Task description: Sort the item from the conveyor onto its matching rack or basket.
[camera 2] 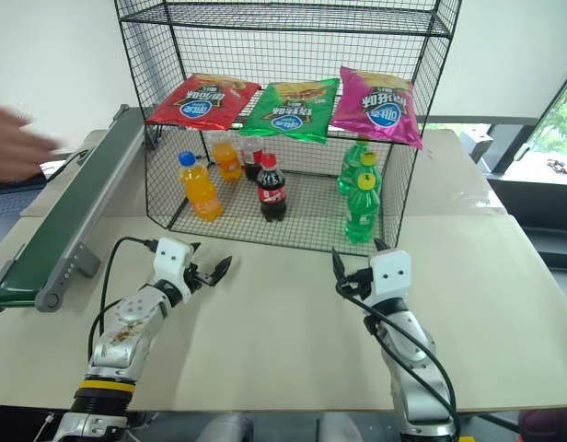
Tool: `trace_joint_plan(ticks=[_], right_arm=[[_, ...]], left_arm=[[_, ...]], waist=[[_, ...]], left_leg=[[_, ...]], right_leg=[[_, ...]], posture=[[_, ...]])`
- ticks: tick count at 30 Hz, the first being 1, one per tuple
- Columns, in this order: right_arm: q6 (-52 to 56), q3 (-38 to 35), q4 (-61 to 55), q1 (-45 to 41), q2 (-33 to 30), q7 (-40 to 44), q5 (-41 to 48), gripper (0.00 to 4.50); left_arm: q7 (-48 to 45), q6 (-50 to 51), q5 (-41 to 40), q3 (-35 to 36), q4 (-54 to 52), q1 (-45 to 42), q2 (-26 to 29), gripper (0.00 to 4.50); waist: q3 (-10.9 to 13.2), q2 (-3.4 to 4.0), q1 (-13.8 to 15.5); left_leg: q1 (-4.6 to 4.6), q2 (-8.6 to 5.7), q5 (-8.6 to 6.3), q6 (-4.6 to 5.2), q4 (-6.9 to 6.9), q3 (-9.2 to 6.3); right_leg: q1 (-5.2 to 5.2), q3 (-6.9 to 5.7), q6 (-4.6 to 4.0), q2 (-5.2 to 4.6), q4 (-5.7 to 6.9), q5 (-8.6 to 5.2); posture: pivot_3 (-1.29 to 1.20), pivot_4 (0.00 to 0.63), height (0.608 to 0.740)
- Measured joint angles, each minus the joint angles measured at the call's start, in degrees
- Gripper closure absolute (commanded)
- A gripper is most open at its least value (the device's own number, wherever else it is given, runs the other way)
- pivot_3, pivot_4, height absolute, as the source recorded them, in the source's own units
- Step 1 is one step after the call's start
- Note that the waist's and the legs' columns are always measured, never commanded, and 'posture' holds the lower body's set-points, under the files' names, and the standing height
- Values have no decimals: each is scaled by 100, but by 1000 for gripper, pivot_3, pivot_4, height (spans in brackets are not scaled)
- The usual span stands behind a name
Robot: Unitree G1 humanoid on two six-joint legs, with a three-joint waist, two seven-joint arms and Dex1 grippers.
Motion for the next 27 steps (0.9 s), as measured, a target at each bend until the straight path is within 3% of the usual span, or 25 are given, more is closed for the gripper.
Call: trace_joint_plan(ticks=[27], right_arm=[[28,37,-80,94,17,13,0,0]], left_arm=[[-25,17,-9,109,-42,23,23,28]], waist=[[-1,1,-2]], left_leg=[[2,0,-1,1,2,-1]], right_leg=[[4,-1,1,0,-1,0]], posture=[[0,150,738]])
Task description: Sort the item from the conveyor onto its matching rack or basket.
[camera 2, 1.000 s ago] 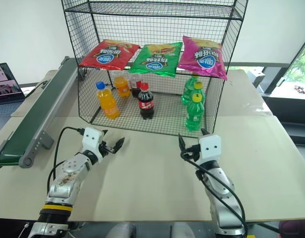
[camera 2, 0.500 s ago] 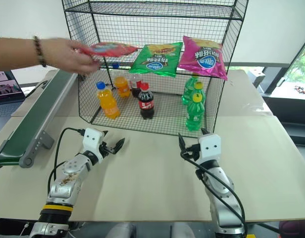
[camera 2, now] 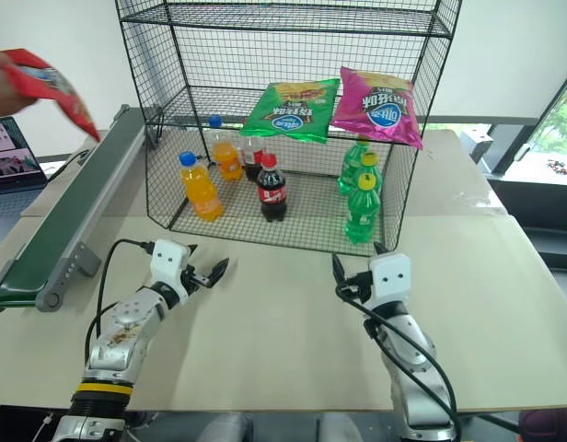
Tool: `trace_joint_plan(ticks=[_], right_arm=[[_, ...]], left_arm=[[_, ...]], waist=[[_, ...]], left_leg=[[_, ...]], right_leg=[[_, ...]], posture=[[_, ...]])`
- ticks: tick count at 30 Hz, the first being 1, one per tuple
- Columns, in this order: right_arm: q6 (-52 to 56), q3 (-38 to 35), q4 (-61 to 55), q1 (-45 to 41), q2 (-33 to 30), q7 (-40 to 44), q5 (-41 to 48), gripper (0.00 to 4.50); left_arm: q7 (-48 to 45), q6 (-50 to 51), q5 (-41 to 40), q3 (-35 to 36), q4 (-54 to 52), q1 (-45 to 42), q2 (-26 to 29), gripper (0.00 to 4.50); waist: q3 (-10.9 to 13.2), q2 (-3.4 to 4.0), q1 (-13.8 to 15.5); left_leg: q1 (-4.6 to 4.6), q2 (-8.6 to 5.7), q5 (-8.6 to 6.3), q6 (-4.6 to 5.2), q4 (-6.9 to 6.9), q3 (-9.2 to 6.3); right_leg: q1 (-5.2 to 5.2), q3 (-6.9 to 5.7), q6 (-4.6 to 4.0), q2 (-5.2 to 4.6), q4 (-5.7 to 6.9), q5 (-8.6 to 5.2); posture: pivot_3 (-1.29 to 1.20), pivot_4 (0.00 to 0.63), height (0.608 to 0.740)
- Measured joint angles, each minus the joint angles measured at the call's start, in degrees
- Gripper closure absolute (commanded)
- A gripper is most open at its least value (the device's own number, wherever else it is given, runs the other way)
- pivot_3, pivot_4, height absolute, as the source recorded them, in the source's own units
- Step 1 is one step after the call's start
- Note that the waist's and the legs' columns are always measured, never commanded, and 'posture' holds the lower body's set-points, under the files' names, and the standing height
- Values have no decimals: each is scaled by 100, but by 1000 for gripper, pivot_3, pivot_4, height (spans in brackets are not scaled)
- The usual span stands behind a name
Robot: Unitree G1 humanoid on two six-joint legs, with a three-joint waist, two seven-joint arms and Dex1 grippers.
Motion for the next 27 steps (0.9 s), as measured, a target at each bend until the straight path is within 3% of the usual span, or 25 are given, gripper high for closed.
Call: trace_joint_plan(ticks=[17,21,27], right_arm=[[8,-1,6,-184,-85,160,11,0],[273,23,-36,-407,-426,640,323,0],[753,29,-328,-1163,-988,1652,1190,0]], left_arm=[[44,45,-27,88,-62,26,-25,28],[-80,704,-555,400,-992,551,155,28],[-141,2135,-2140,1821,-2761,1624,552,28]], waist=[[0,0,-3],[2,1,-63],[4,2,-140]], left_leg=[[0,0,0,0,0,0],[-2,3,-2,3,0,1],[5,8,-4,7,-1,-3]], right_leg=[[0,0,0,0,-1,0],[-2,3,0,0,0,0],[11,-1,0,3,-1,-2]], posture=[[0,150,738],[0,150,738],[0,150,738]])
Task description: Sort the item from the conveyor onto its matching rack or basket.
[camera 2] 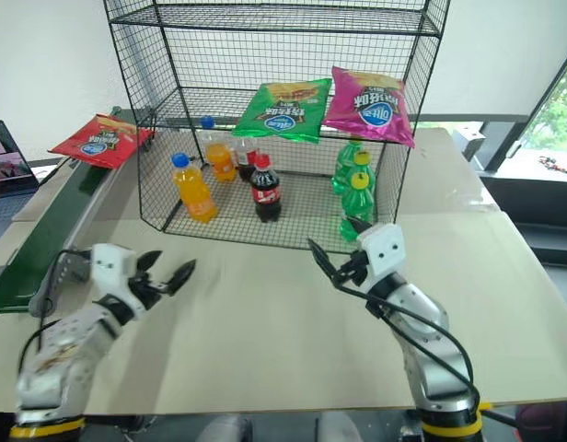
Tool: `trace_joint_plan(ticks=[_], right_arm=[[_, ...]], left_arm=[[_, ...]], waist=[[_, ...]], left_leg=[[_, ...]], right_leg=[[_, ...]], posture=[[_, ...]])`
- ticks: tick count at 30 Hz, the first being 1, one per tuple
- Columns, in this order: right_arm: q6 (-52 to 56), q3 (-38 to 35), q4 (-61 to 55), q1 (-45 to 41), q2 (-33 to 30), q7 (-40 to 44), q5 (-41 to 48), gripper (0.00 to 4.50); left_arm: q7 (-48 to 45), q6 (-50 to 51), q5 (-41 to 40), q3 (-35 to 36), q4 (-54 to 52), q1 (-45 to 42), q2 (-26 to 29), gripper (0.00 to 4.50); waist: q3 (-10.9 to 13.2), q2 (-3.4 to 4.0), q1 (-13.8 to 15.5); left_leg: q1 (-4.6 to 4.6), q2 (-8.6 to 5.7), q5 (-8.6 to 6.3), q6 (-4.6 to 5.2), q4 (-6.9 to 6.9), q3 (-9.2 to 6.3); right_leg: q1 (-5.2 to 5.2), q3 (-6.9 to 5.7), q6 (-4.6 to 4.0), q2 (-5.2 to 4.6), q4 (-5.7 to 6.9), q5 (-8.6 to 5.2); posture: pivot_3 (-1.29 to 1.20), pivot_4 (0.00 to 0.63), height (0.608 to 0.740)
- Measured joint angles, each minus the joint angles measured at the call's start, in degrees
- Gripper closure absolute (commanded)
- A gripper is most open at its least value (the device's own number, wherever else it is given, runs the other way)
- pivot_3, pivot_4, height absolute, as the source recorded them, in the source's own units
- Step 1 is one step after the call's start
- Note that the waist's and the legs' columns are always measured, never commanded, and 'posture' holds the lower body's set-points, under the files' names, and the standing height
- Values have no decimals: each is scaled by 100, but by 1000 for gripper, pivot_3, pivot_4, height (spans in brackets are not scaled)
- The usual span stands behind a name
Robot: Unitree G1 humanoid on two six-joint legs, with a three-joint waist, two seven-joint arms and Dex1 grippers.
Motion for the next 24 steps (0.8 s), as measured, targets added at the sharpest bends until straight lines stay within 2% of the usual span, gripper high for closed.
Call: trace_joint_plan(ticks=[3,8,11,16,19,20,24], right_arm=[[208,94,-9,-395,-131,529,539,0],[393,407,51,-981,-293,1443,1174,0],[338,575,444,-1262,-276,1740,1207,0],[245,636,663,-1251,-132,1783,1177,0],[243,643,538,-1148,-112,1770,1212,0],[270,642,460,-1137,-130,1830,1305,0],[453,640,343,-1290,-472,2475,1825,0]], left_arm=[[258,789,-1501,1100,-554,649,-2,28],[954,1197,-3569,2337,-832,1498,-75,28],[1326,1092,-4034,2473,-921,1851,-296,28],[1727,814,-4508,2383,-1180,2208,-562,28],[2106,551,-5235,2505,-1102,2311,-667,28],[2254,424,-5696,2617,-945,2378,-684,28],[2602,-5,-6876,2942,-285,2417,-757,28]], waist=[[2,-4,1],[5,-7,32],[6,-11,77],[6,-12,148],[6,-12,138],[7,-9,132],[10,-6,123]], left_leg=[[6,0,-1,2,1,-4],[17,-2,-2,2,8,-17],[24,-5,-2,1,14,-18],[15,-7,-3,0,13,-20],[15,-5,-4,0,12,-21],[15,-5,-4,0,12,-21],[17,-6,-5,2,12,-21]], right_leg=[[9,-2,1,-2,-5,-1],[25,-6,0,-2,-10,-3],[33,-6,-5,-2,-11,-5],[28,-6,-10,-3,-14,-8],[28,-6,-12,-2,-15,-9],[28,-6,-12,-2,-15,-10],[28,-6,-16,-2,-15,-17]], posture=[[0,150,738],[0,150,738],[0,150,738],[0,150,738],[0,150,738],[0,150,738],[0,150,738]])
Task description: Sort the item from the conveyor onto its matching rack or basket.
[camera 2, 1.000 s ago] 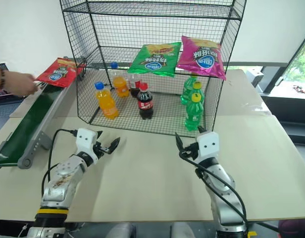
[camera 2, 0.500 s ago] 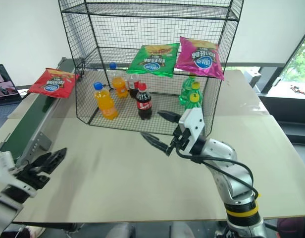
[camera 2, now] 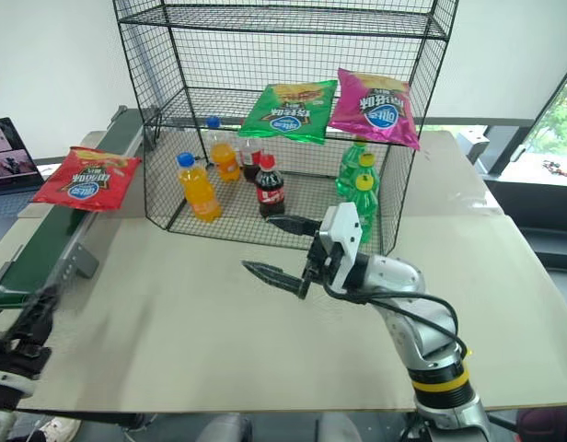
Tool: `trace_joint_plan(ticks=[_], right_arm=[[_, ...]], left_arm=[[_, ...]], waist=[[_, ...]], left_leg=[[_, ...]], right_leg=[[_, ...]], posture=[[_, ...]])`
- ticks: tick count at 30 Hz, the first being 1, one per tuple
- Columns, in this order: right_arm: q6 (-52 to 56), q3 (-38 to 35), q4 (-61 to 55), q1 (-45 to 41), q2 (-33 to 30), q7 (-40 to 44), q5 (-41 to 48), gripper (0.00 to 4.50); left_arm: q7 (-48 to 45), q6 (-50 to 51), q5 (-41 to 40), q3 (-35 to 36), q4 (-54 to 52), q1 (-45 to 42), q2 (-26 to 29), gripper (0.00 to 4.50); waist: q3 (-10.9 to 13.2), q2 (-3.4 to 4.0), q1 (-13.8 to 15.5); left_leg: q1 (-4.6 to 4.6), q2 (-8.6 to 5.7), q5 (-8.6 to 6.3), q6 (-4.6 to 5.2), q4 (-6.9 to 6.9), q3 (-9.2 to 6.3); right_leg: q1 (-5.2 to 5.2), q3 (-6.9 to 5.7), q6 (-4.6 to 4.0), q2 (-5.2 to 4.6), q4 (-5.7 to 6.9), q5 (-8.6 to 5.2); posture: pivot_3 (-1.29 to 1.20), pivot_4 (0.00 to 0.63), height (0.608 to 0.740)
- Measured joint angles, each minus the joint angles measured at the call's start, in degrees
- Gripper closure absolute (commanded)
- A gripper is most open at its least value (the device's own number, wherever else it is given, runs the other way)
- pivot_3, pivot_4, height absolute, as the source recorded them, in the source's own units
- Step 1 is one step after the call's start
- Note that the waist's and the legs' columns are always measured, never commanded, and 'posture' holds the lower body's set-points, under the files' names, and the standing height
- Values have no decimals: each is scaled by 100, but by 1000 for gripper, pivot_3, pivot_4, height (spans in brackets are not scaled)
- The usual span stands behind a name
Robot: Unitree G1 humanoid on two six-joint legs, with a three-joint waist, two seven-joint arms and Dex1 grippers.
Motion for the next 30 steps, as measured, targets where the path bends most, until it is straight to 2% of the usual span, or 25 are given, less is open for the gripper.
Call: trace_joint_plan(ticks=[5,9,18,30], right_arm=[[164,-8,3,-421,-141,535,405,0],[179,7,21,-558,-154,787,559,0],[180,165,194,-843,-99,1078,580,0],[285,157,272,-1010,-66,946,582,0]], left_arm=[[103,-236,-719,28,391,-6,3,28],[112,-377,-973,35,496,11,11,28],[23,-444,-958,39,514,152,20,28],[19,-647,-651,0,659,-67,99,28]], waist=[[-2,-9,24],[-4,-12,19],[-2,-11,18],[-2,-10,19]], left_leg=[[-2,-2,0,0,3,-1],[-4,-2,-1,-2,1,0],[-4,-2,-1,-3,0,0],[-9,-2,-2,-5,0,0]], right_leg=[[2,0,-7,0,-3,-5],[0,0,-5,0,-5,-5],[-1,0,-33,1,-5,-22],[-6,0,-32,1,-7,-23]], posture=[[0,150,738],[0,150,738],[0,150,738],[0,150,738]])
